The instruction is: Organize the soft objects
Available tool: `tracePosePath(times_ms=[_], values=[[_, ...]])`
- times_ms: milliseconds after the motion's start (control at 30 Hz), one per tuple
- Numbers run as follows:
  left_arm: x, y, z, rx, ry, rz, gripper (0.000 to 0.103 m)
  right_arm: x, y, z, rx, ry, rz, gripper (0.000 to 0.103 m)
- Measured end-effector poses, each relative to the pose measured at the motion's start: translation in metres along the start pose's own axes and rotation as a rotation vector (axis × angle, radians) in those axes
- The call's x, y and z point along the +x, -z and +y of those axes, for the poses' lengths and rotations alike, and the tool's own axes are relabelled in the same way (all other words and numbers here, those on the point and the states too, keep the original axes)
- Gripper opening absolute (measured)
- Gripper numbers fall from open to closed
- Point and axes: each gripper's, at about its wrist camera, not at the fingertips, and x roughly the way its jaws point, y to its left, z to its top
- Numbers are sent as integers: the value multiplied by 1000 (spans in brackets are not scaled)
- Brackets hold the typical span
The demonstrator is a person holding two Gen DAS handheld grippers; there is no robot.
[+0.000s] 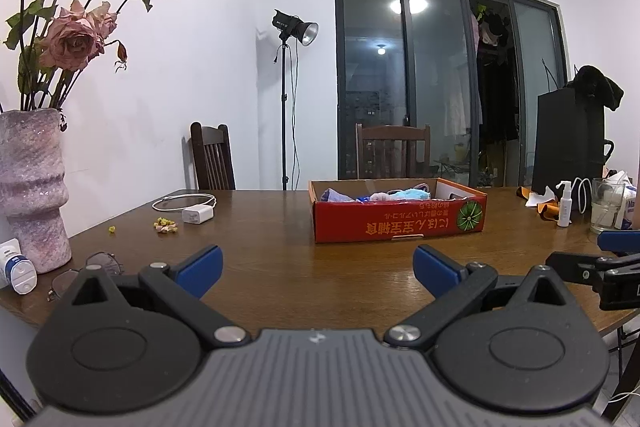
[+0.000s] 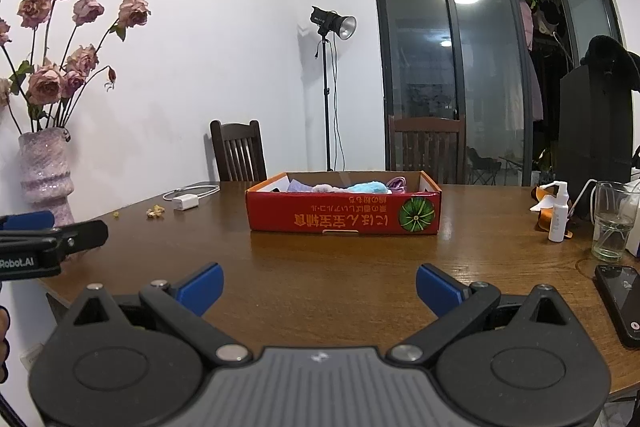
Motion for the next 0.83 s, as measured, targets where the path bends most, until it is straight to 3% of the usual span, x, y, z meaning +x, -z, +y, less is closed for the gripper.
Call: tracePosePath(times_ms=[833], values=[[0, 1, 1, 7, -1, 1, 103, -1, 0, -1, 6, 2, 1, 103]])
